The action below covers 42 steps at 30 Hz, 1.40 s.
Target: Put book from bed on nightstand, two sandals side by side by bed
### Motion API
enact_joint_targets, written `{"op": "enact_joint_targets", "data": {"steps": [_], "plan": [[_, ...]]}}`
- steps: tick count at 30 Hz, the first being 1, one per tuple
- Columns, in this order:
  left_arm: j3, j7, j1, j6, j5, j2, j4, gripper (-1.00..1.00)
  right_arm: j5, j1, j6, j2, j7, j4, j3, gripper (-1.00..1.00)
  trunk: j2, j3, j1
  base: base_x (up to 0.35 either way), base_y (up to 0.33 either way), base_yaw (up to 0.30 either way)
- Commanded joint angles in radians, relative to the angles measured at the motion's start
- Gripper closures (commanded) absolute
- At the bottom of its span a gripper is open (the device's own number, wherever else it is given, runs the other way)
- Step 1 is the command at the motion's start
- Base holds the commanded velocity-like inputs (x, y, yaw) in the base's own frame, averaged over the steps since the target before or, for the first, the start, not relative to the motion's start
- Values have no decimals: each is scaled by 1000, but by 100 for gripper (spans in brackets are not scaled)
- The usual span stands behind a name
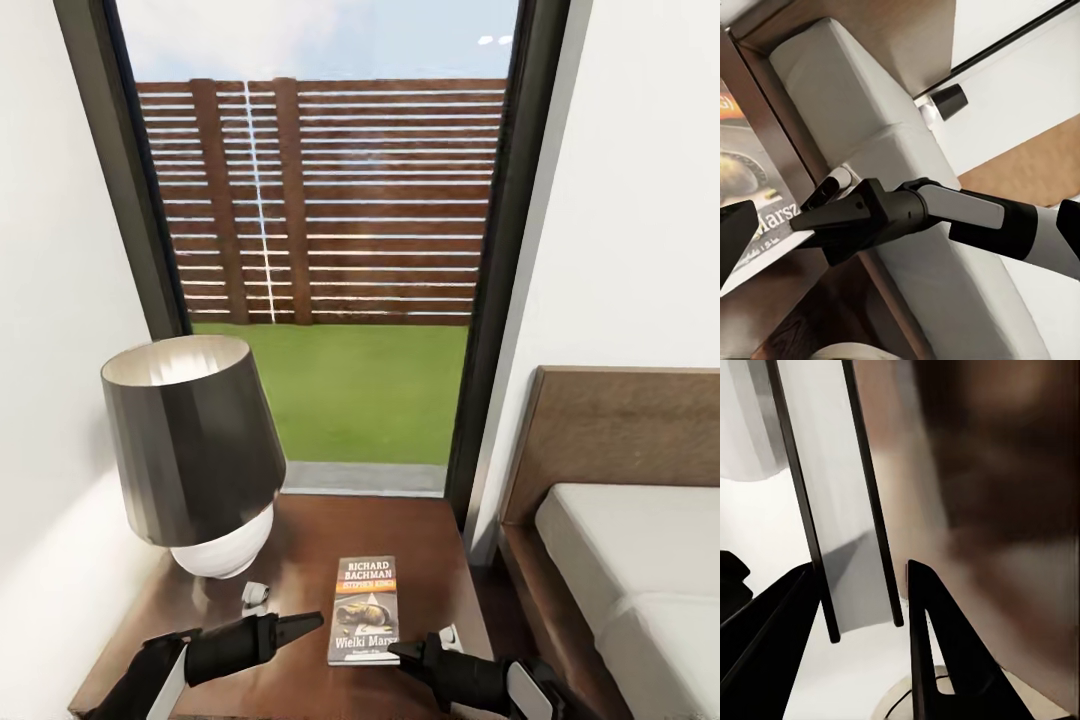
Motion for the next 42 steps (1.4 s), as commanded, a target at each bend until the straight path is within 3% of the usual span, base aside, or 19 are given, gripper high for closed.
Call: {"op": "enact_joint_targets", "data": {"steps": [1,5,32,37,42], "plan": [[0,-3,-1,10,2,0,0,-100,-5,0,5,0,2,-1,-1,100,-8,-4,4,0,0,0],[0,-3,-1,11,2,0,0,-100,-7,0,5,-1,4,-1,-2,100,-36,-17,19,0,0,0],[2,-4,0,11,4,2,0,-100,-8,0,4,-1,7,-2,-2,100,-36,-17,19,0,0,0],[1,-4,0,11,4,2,0,-100,-8,0,4,-1,7,-2,-2,100,-1,-1,0,0,0,0],[1,-4,0,12,5,2,-1,-100,-8,0,4,-1,7,-2,-2,100,-1,-1,0,0,0,0]]}}
